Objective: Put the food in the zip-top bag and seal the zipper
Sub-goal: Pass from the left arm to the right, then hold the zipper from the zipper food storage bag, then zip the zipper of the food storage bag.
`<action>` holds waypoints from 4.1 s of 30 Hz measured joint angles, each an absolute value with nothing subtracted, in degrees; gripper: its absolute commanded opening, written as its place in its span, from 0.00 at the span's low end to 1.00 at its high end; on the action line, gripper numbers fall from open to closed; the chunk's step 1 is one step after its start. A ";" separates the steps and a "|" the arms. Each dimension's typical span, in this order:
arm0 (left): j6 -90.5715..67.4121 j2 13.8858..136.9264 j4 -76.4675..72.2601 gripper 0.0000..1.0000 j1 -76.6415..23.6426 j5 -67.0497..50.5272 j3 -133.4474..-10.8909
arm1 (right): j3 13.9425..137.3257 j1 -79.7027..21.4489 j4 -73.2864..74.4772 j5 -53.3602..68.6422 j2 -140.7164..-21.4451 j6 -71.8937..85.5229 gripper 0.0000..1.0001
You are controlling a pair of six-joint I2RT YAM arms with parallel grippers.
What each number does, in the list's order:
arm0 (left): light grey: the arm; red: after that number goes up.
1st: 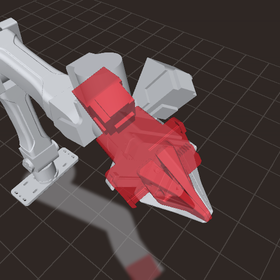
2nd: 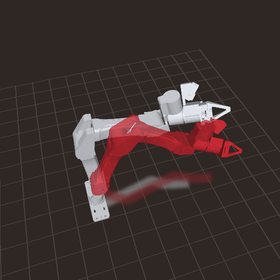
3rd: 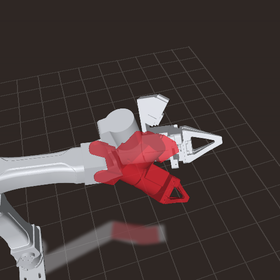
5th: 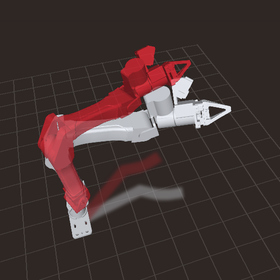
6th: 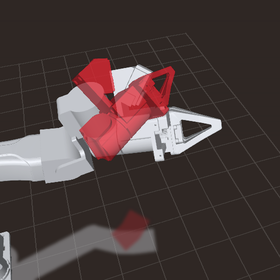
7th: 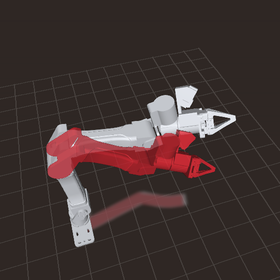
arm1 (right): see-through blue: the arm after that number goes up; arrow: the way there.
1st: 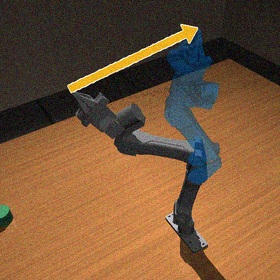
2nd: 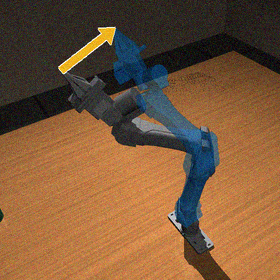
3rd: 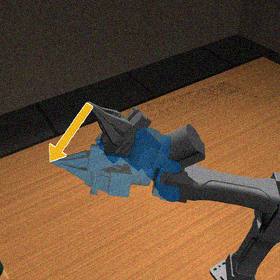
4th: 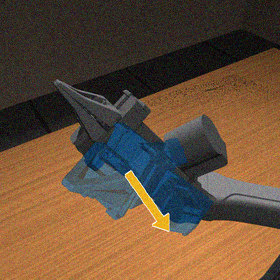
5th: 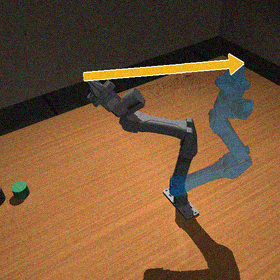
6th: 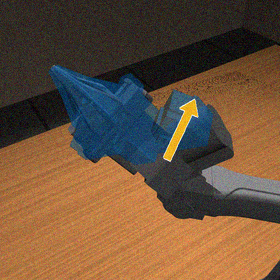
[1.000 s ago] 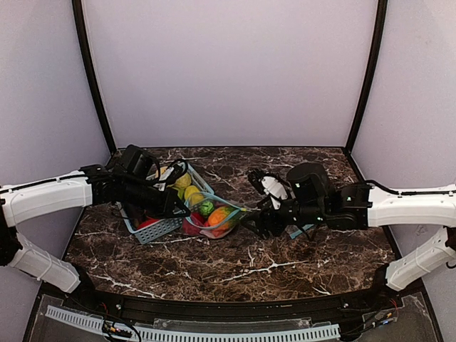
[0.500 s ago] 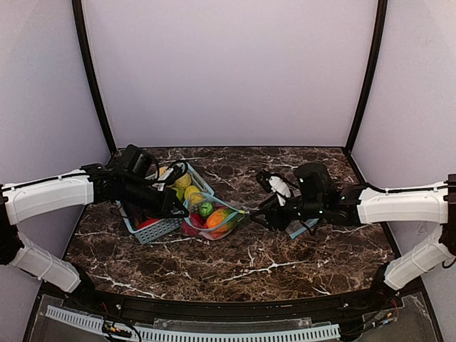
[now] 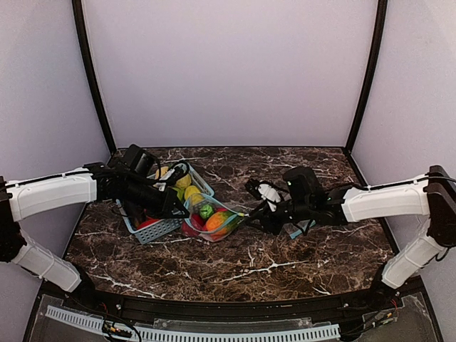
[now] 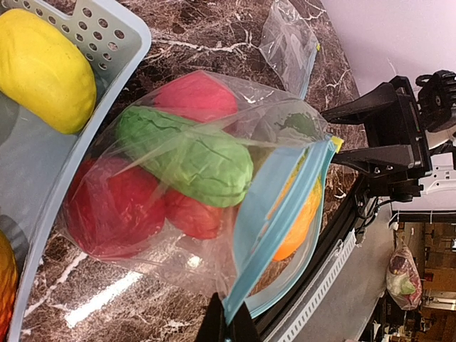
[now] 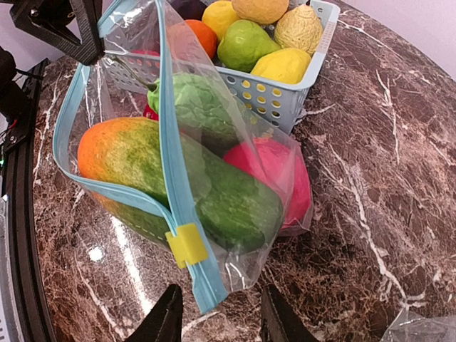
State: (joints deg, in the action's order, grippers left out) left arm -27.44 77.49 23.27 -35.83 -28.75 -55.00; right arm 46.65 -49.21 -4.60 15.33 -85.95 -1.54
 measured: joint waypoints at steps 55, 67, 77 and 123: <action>7.18 73.14 15.73 0.61 -52.29 -27.16 -63.22 | 46.68 -51.40 -1.52 39.24 -81.80 5.08 0.00; 15.57 85.36 13.54 0.35 -55.51 -31.40 -68.60 | 46.11 -51.40 -3.66 39.20 -81.03 5.56 0.00; 17.65 87.31 13.61 0.34 -55.51 -30.79 -68.49 | 46.00 -51.40 -4.25 39.22 -80.97 6.11 0.00; 20.43 93.43 19.38 0.01 -55.13 -30.33 -72.03 | 43.44 -51.22 -6.07 35.70 -78.91 7.27 0.00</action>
